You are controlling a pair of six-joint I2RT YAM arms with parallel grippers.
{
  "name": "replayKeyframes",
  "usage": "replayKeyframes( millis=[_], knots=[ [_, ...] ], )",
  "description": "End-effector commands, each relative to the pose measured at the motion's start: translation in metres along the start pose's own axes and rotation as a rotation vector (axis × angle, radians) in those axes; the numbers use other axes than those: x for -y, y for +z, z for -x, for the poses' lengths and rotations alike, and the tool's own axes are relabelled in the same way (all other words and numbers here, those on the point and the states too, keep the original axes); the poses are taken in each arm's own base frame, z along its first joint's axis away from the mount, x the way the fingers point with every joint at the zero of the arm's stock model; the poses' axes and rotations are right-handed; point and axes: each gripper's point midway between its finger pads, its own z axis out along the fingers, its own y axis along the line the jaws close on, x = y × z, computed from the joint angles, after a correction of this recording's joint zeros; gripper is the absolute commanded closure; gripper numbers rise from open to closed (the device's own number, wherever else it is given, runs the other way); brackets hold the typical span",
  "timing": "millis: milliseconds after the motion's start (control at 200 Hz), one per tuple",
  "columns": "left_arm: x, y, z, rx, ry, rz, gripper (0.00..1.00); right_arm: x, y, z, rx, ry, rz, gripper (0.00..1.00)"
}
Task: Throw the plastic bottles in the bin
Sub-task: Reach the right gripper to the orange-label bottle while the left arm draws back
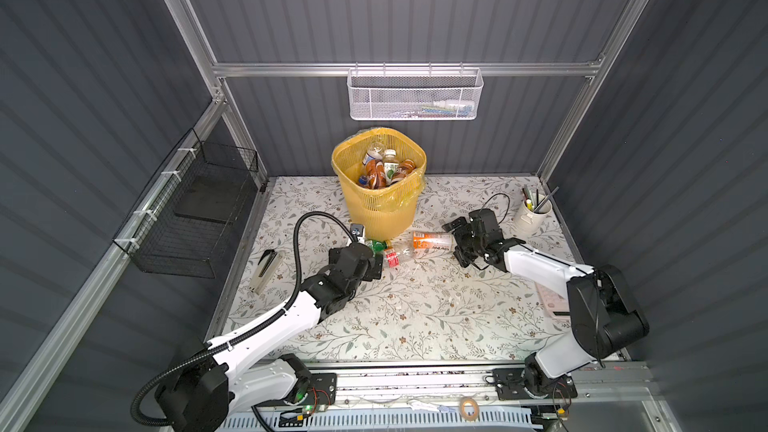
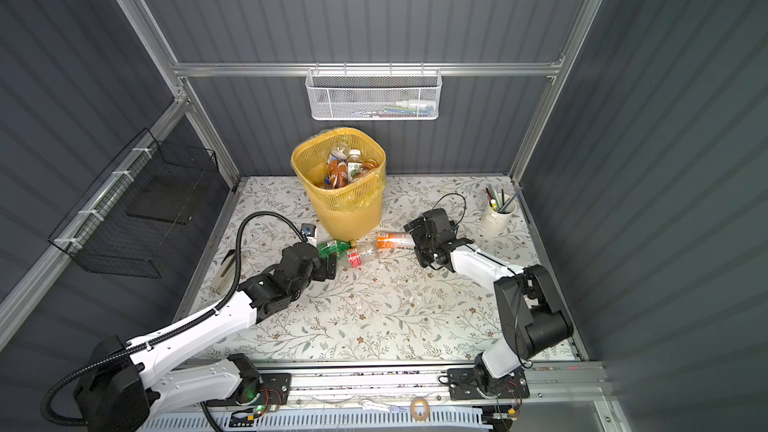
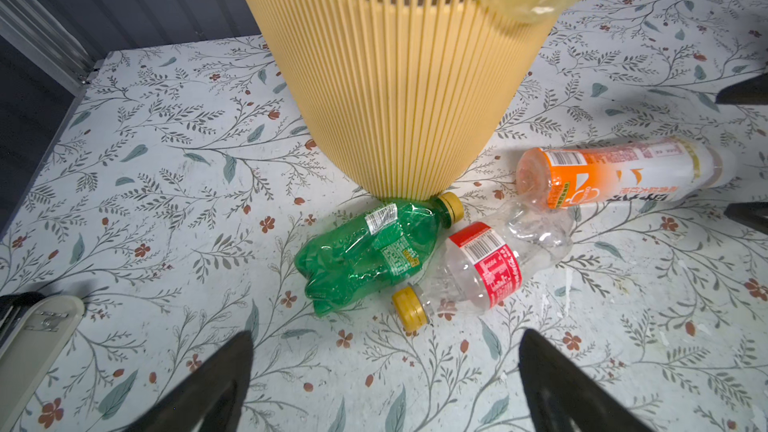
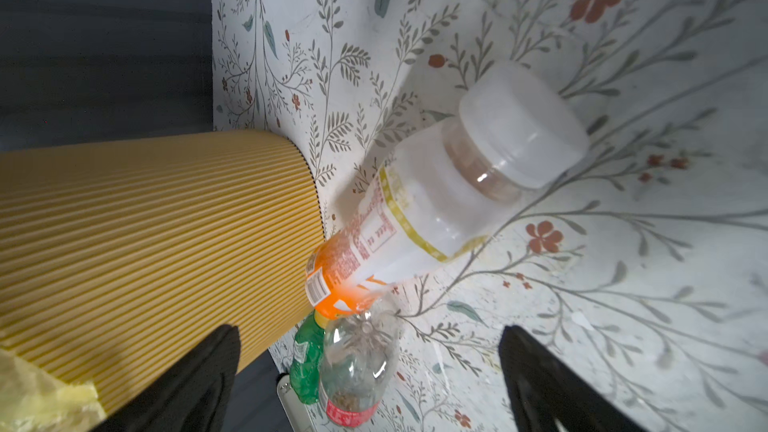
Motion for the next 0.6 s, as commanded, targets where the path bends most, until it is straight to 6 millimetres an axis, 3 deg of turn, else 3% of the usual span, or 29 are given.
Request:
replayKeyframes(
  millis=[0, 185, 595],
  knots=[
    [-0.008, -0.007, -0.001, 0.016, -0.022, 0.021, 0.01, 0.011, 0.014, -0.006, -0.028, 0.071, -0.077, 0.01],
    [-0.014, -0.011, -0.004, 0.018, -0.021, 0.041, 0.01, 0.013, 0.032, -0.011, -0.04, 0.12, -0.104, 0.01],
    [-0.018, -0.012, -0.009, 0.013, -0.021, 0.053, 0.01, 0.037, 0.045, 0.013, 0.08, 0.162, -0.2, 0.08]
  ],
)
